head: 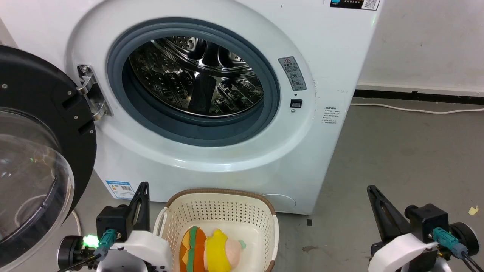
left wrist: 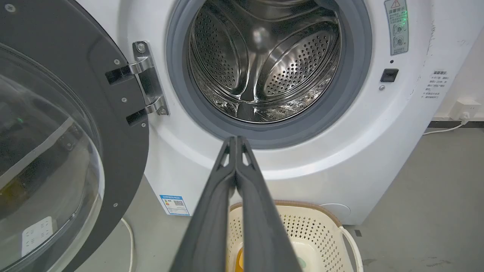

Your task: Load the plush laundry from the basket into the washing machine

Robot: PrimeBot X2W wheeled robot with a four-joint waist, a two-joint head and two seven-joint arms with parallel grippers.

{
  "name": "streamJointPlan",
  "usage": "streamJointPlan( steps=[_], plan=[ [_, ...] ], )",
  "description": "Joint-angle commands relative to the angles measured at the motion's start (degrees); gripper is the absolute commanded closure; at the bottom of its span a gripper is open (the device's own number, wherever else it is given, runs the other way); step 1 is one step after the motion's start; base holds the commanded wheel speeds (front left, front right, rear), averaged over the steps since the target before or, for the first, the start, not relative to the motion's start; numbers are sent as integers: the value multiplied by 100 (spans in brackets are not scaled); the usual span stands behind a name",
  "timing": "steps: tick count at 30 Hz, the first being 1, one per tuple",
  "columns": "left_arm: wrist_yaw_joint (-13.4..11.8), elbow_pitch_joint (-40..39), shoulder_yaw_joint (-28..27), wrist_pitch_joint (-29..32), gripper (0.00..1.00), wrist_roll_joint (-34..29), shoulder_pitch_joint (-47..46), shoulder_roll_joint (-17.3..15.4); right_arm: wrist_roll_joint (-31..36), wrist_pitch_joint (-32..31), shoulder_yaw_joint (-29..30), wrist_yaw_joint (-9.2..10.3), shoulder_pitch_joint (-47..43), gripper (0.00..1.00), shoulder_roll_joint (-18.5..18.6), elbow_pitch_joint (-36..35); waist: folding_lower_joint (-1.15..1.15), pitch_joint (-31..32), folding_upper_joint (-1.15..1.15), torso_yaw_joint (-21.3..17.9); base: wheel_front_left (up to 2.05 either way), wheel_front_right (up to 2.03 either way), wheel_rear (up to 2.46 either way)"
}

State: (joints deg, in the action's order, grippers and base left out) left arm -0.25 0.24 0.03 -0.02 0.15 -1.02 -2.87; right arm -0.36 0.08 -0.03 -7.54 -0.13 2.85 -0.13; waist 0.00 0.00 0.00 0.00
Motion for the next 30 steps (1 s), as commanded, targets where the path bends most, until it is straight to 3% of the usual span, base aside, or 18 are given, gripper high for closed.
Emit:
streamJointPlan(
  steps=[1, 11, 12, 30],
  plan=[
    [25, -24, -3, 2, 100, -15, 102, 0, 36, -8, 3, 5, 13, 100, 3, 13, 0, 0, 0, 0, 0, 0, 0],
    [25, -24, -3, 2, 100, -15, 102, 0, 36, -8, 3, 5, 13, 100, 3, 13, 0, 0, 0, 0, 0, 0, 0],
    [0, 0, -1, 0, 0, 0, 0, 0, 0, 0, 0, 0, 0, 0, 0, 0, 0, 0, 0, 0, 0, 0, 0],
    [-62, 157, 123, -156, 0, 14, -50, -3, -185, 155, 40, 1, 27, 0, 0, 23, 0, -168, 0, -58, 0, 0, 0]
  ],
)
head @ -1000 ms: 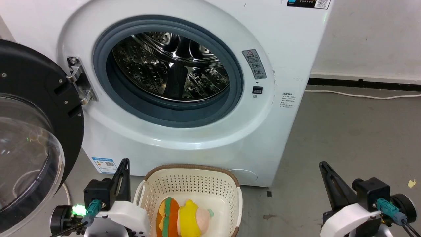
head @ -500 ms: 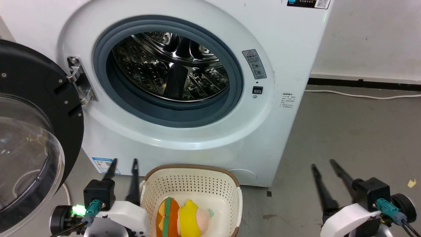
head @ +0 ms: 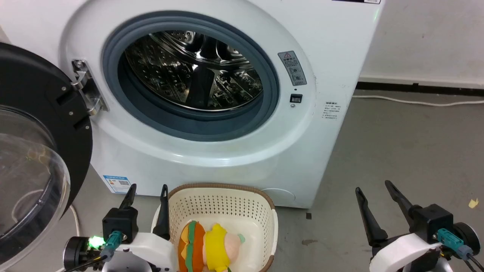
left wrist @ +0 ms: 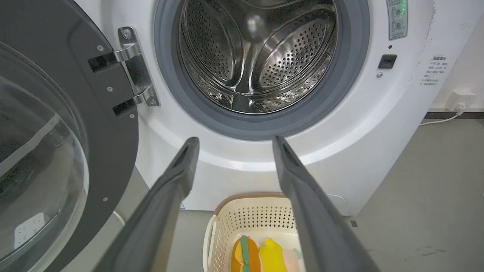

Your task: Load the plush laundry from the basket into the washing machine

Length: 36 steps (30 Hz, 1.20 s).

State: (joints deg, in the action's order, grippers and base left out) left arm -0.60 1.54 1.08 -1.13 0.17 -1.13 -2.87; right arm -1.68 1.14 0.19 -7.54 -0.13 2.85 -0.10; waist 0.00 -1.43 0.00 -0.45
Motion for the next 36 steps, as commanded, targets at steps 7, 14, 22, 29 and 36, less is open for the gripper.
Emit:
streamJointPlan(
  steps=[7, 14, 22, 29, 36],
  plan=[
    [-22, 273, 89, -128, 0, 21, -201, -23, -113, 133, 23, 1, 118, 0, 0, -46, 0, -319, 0, -114, 0, 0, 0],
    [11, 688, 155, -109, 0, 39, -440, -81, -276, 216, 15, 1, 230, 0, 1, -104, 0, -683, 0, -263, 0, 0, 0],
    [85, 1226, 273, -9, 0, 24, -770, -206, -496, 312, -50, 2, 399, 0, 1, -139, 0, -1090, 0, -466, 0, 0, 0],
    [120, 1748, 321, 170, 0, 64, -1073, -342, -680, 395, -138, 2, 513, 0, 1, -144, 0, -1432, 0, -678, 0, 0, 0],
    [251, 2302, 470, 385, 0, 50, -1310, -568, -874, 478, -243, 2, 598, 0, 1, -140, 0, -1760, 0, -927, 0, 0, 0]
  ],
)
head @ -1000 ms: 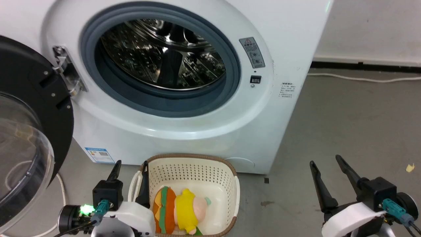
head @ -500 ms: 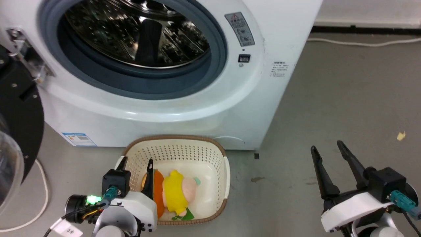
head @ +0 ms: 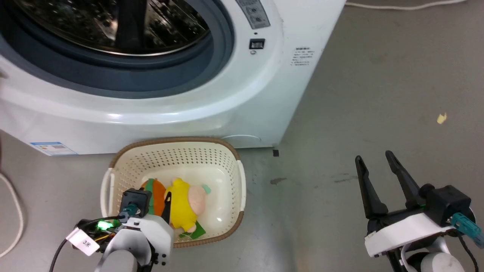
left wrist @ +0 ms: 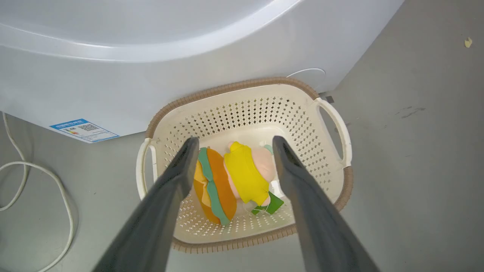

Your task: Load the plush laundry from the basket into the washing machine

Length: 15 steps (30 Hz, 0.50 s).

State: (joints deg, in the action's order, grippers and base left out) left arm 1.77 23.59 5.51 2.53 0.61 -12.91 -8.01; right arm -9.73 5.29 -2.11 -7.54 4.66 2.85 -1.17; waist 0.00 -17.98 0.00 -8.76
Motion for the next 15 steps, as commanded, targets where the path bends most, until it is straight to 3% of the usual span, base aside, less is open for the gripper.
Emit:
streamJointPlan(
  steps=[1, 15],
  plan=[
    [20, 171, 29, 36, 0, 20, -164, -91, -97, 75, -25, 2, 132, 0, 1, -32, 0, -153, 0, -133, 0, 0, 0],
    [127, 1104, 159, 312, 0, 173, -630, -460, -447, 242, -216, 3, 271, 0, 1, -41, 0, -783, 0, -519, 0, 0, 0]
  ],
)
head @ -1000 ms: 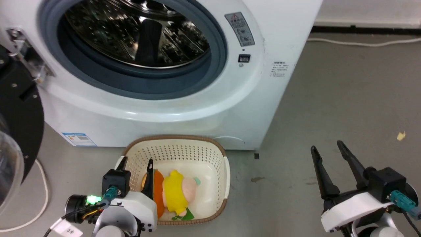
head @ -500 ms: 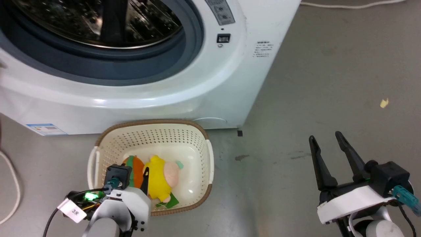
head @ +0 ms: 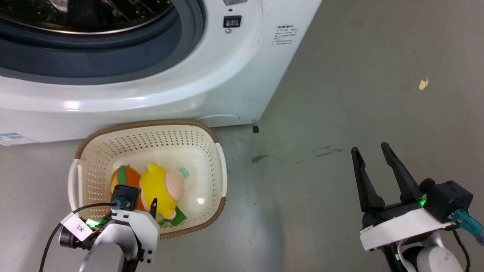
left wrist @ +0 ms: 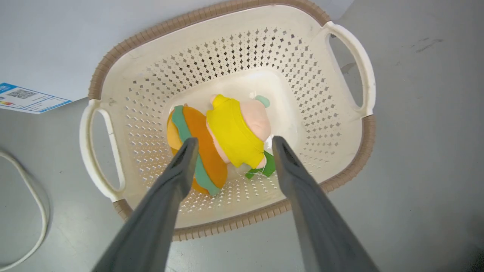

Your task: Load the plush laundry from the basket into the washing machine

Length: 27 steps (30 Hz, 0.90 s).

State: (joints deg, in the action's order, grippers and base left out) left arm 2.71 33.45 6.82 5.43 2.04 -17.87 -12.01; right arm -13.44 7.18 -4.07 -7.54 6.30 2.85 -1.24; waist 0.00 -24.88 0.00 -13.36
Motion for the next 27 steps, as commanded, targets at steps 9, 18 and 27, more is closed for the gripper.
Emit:
streamJointPlan(
  steps=[9, 18, 27],
  plan=[
    [56, 609, 131, 145, 0, 112, -558, -281, -300, 160, 51, 3, 272, 0, 1, -11, 0, -552, 0, -220, 0, 0, 0],
    [14, 1075, 192, 322, 0, 227, -1176, -534, -461, 268, 83, 4, 449, 0, 2, 9, 0, -1040, 0, -356, 0, 0, 0],
    [102, 1517, 461, 592, 0, 176, -1653, -727, -662, 363, 45, 4, 569, 0, 2, -24, 0, -1449, 0, -491, 0, 0, 0]
  ],
)
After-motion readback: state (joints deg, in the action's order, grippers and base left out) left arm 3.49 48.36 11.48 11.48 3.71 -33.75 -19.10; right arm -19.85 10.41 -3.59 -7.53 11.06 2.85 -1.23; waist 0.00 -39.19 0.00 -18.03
